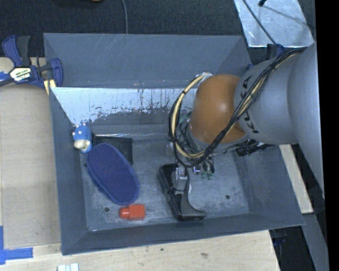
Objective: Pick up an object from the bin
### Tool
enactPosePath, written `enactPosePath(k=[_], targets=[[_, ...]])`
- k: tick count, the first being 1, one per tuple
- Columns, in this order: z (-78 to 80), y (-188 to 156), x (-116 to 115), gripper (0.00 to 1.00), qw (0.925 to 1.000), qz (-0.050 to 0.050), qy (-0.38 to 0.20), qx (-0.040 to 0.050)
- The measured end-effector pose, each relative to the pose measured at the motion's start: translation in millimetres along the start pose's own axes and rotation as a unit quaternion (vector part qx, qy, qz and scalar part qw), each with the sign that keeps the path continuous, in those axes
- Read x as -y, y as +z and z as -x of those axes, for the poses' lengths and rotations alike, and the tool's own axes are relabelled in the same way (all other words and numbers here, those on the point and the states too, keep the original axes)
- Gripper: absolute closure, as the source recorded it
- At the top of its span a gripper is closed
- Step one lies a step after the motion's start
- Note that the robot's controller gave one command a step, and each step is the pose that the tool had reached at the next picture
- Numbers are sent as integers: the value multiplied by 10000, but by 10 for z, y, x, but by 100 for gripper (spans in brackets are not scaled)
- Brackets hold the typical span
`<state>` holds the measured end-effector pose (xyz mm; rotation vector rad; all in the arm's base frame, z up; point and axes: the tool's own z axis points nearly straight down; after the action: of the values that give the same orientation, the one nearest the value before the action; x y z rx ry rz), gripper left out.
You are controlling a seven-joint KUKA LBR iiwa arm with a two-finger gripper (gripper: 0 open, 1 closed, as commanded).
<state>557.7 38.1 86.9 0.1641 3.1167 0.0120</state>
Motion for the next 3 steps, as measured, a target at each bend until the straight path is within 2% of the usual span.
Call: enactPosePath(k=[1, 2, 3], targets=[[51, -46, -14, 100, 10000, 17, -3, 66], [116, -1000, 272, 100, 9999, -39, -122, -36], [7, -117, 60, 100, 9878, -25, -1557, 58]])
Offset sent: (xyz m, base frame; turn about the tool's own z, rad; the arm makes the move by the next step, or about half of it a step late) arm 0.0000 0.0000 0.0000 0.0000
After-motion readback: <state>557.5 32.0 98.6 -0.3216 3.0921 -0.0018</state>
